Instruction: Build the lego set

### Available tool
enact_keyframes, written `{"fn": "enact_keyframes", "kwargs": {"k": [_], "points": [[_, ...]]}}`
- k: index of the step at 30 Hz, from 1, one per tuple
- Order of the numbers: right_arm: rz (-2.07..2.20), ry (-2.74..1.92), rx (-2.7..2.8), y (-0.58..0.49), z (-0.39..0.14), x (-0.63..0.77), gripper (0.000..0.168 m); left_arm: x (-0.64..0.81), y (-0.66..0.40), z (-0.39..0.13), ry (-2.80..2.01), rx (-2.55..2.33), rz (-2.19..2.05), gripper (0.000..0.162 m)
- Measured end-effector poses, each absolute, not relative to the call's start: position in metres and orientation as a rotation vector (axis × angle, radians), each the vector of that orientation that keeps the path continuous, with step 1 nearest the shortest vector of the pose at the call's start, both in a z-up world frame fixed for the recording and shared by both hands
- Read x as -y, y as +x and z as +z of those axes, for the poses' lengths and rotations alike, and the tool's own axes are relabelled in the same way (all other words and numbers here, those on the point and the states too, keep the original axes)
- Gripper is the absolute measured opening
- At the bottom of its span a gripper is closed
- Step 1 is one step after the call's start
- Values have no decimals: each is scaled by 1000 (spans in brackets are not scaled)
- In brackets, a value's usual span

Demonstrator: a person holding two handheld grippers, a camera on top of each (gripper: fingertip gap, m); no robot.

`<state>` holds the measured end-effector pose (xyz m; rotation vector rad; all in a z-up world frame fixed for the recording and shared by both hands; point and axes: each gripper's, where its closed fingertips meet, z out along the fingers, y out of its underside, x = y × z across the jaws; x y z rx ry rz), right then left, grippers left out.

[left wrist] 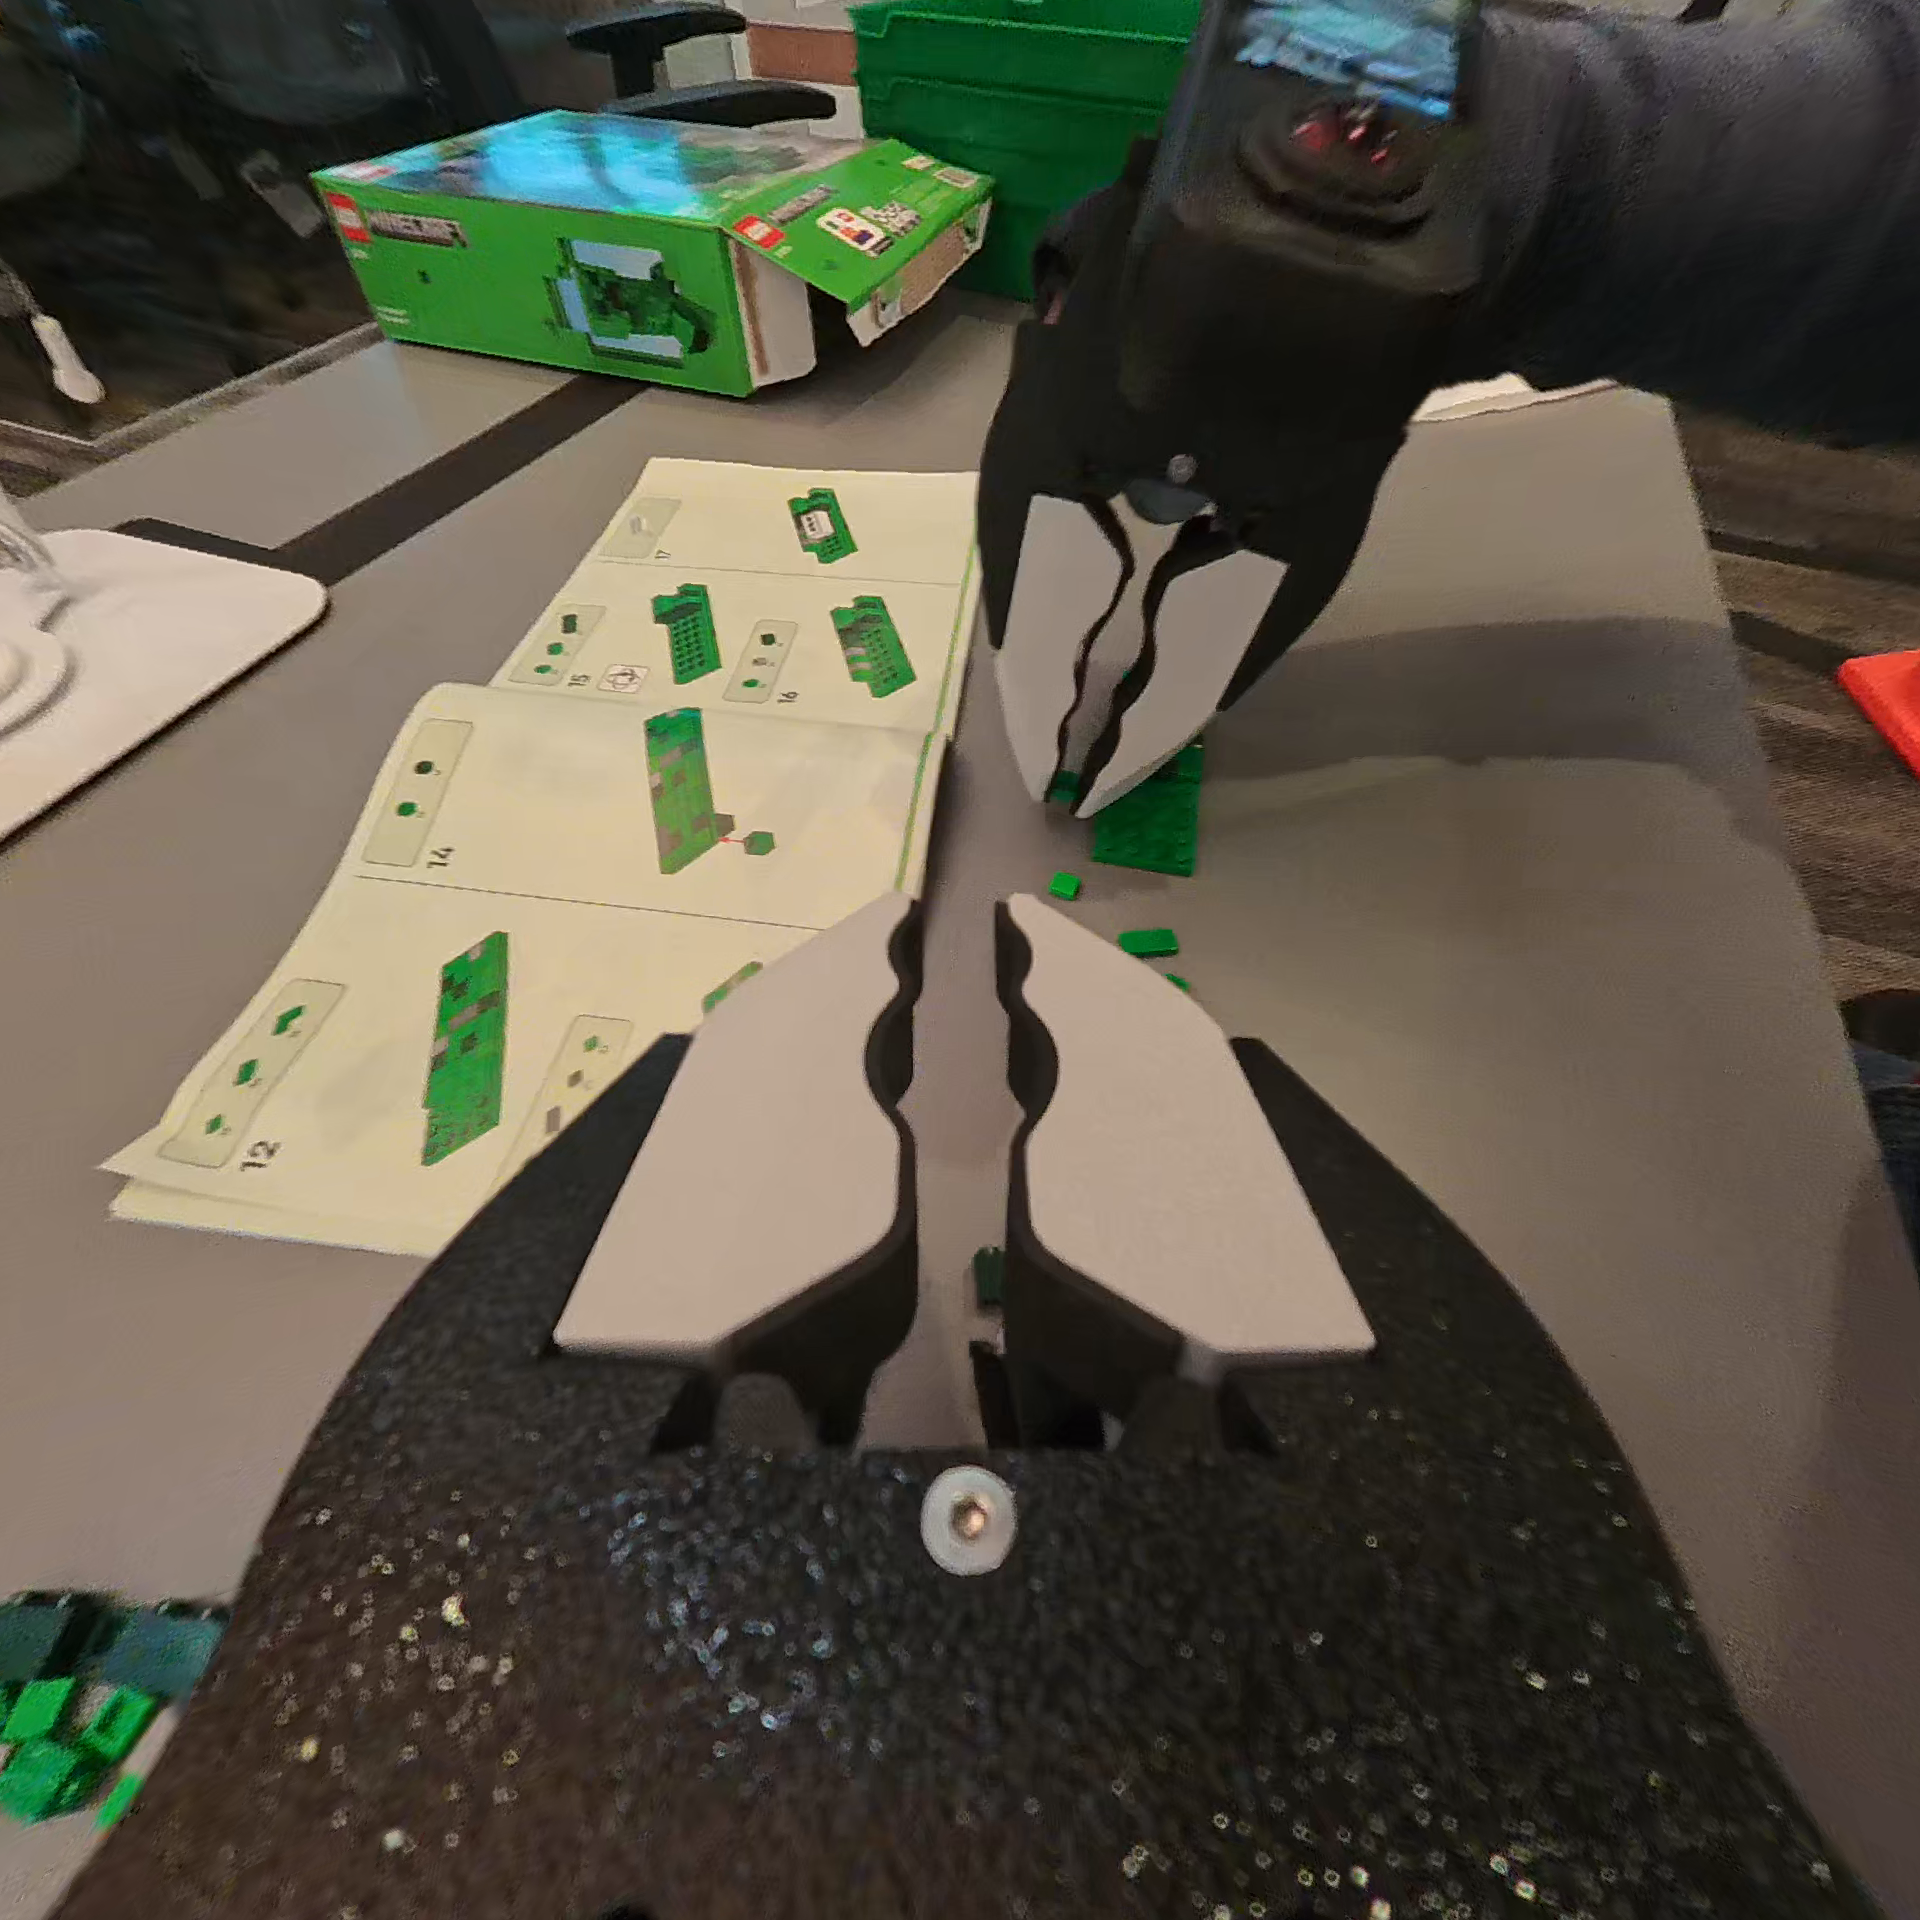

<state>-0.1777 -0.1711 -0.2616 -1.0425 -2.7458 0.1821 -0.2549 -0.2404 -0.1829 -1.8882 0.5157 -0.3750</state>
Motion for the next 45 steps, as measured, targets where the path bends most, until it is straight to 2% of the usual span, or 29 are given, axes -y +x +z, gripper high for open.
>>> {"fn": "enact_keyframes", "kwargs": {"k": [5, 10, 14, 18, 30, 33, 38, 41, 45], "points": [[172, -1031, 2762, -180, -265, 170, 8, 246, -236, -199, -1950, -653, -400, 17], [172, -1008, 2748, -182, -263, 170, 19, 249, -213, -223, -2026, -806, -393, 21], [255, -1074, 2637, -180, -247, 168, 20, 254, -200, -238, -2071, -899, -400, 21], [495, -1139, 2471, -172, -226, 188, 17, 253, -193, -254, -2112, -1015, -348, 19], [776, -1089, 2132, -161, -213, 236, 16, 244, -189, -261, -2200, -1026, -424, 7], [710, -996, 1965, -168, -200, 235, 19, 239, -183, -235, -2100, -808, -577, 7], [574, -730, 1616, -178, -149, 243, 31, 241, -176, -129, -1549, -298, -1284, 7], [479, -620, 1493, -180, -122, 246, 37, 246, -178, -113, -1425, -206, -1482, 6], [398, -528, 1449, -184, -108, 252, 29, 248, -175, -103, -1340, -141, -1608, 6]]}}
